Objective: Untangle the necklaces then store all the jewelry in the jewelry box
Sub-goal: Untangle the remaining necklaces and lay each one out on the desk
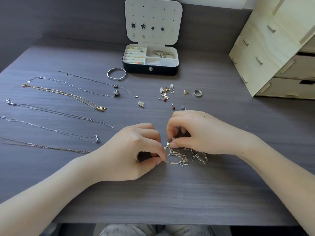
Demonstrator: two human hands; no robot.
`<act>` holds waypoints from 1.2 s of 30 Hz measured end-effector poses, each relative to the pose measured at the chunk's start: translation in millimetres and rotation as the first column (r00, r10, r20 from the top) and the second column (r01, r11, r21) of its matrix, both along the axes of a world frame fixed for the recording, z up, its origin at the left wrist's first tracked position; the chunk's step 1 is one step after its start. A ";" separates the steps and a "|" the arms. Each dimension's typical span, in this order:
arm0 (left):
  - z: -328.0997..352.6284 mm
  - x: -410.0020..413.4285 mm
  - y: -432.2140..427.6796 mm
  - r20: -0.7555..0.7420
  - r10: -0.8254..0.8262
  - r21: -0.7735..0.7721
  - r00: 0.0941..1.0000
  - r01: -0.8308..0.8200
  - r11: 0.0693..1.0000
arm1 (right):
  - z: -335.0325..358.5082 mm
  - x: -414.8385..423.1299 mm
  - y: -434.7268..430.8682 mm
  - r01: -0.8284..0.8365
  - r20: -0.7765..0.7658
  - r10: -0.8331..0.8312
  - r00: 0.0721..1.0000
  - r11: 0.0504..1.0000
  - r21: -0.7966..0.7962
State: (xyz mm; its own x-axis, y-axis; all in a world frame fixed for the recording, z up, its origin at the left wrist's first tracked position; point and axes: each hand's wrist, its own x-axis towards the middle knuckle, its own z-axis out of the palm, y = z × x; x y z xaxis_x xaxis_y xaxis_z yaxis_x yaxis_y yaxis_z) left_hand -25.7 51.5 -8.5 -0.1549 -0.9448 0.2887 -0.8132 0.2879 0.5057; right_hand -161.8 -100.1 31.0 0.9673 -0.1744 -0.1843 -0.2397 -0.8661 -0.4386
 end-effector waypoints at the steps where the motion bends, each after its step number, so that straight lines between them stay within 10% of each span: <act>1: 0.2 0.2 -0.1 -0.003 0.003 0.005 1.000 -0.003 1.000 | 0.3 -0.5 -1.9 0.010 0.004 -0.010 1.000 0.999 0.037; 13: 0.7 1.2 -2.3 -0.009 0.043 0.023 0.999 -0.043 0.999 | 1.9 -22.1 -16.9 0.093 0.054 -0.144 0.988 0.836 0.541; 22: 0.6 1.0 -2.9 0.005 0.048 0.016 0.999 -0.048 0.999 | -14.7 -17.5 -8.1 0.054 0.252 -0.089 0.964 0.988 0.144; 36: -0.2 1.5 -3.6 -0.006 0.046 0.009 0.999 -0.046 0.999 | -13.8 -20.1 24.7 0.202 0.203 -0.180 0.962 0.975 -0.090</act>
